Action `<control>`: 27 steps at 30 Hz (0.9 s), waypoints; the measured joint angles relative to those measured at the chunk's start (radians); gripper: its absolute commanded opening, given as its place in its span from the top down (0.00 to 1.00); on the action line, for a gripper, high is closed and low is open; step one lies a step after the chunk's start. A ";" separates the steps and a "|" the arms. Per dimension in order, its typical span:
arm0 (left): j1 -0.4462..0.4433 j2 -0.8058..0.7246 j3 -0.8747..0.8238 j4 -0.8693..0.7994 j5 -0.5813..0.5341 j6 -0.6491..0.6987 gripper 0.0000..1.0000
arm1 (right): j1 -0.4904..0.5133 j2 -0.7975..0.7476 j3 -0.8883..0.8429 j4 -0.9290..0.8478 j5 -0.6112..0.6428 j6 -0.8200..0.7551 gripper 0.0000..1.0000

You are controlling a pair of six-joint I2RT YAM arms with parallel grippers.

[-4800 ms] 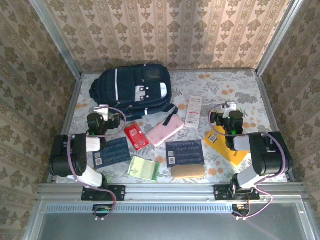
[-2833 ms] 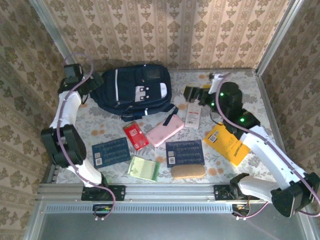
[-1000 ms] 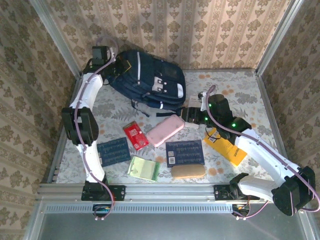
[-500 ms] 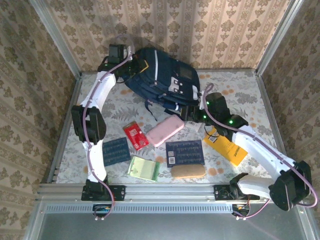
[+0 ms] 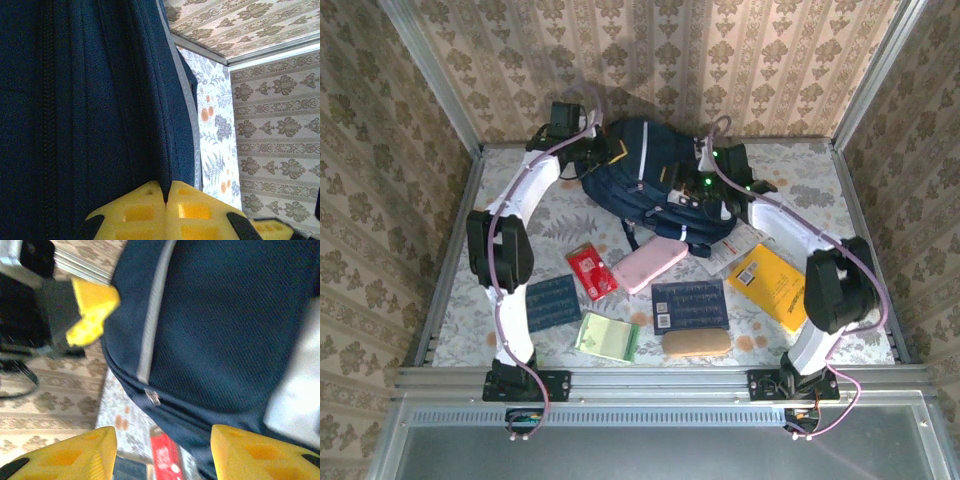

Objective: Pack the student bag

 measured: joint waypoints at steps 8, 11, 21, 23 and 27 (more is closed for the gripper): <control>0.000 -0.043 -0.093 0.103 -0.002 -0.059 1.00 | 0.000 0.251 0.286 0.022 -0.092 0.114 0.46; -0.003 -0.052 -0.108 0.128 -0.002 -0.074 1.00 | 0.005 0.303 0.327 0.020 -0.109 0.152 0.46; -0.004 -0.064 -0.133 0.166 -0.002 -0.093 1.00 | 0.015 0.367 0.370 0.068 -0.162 0.269 0.73; -0.004 -0.064 -0.133 0.171 -0.005 -0.093 1.00 | 0.014 0.376 0.372 0.077 -0.169 0.288 0.78; -0.004 -0.064 -0.133 0.174 -0.019 -0.093 1.00 | 0.014 0.417 0.396 0.093 -0.199 0.313 0.76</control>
